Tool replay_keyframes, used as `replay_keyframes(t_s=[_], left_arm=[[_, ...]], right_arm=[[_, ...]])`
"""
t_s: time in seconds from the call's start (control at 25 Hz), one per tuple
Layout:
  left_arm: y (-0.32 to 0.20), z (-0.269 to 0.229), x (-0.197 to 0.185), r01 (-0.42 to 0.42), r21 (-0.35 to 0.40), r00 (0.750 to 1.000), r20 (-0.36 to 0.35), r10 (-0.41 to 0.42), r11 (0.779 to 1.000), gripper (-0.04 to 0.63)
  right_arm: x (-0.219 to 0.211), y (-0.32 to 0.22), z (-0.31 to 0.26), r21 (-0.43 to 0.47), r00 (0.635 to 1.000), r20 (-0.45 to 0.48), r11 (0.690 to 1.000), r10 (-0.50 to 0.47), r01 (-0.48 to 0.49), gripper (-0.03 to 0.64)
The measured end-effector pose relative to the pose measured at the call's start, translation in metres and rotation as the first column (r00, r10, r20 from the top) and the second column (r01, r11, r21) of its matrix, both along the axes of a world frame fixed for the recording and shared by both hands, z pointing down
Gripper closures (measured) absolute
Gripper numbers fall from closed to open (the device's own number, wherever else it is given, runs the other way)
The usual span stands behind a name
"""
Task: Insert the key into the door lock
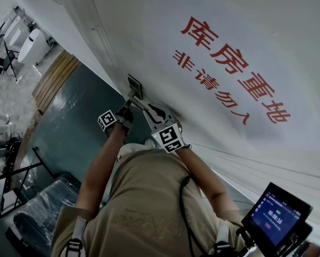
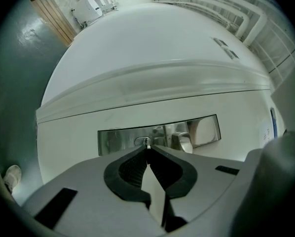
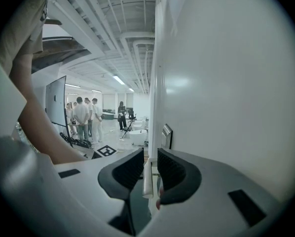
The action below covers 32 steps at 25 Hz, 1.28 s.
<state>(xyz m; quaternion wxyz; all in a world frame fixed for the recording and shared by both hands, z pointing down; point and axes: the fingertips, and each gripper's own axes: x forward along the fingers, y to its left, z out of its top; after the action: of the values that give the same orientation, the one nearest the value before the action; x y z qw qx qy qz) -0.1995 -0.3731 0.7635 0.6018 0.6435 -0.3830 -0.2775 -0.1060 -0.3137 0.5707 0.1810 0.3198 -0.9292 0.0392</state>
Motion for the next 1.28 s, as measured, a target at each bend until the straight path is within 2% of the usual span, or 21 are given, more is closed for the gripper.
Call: replay_keyframes(t_s=[1.08, 1.28], left_arm=[[-0.0039, 0.0028, 0.0040, 0.038, 0.005, 0.997, -0.065, -0.037, 0.999, 0.563], [-0.0048, 0.0071, 0.0029, 0.060, -0.012, 0.992, -0.113, -0.061, 0.998, 0.563]], right_arm=[[-0.0021, -0.0012, 0.0009, 0.001, 1.000, -0.013, 1.000, -0.012, 0.012, 0.540], [-0.0024, -0.0020, 0.0016, 0.000, 1.000, -0.015, 1.000, -0.013, 0.013, 0.540]])
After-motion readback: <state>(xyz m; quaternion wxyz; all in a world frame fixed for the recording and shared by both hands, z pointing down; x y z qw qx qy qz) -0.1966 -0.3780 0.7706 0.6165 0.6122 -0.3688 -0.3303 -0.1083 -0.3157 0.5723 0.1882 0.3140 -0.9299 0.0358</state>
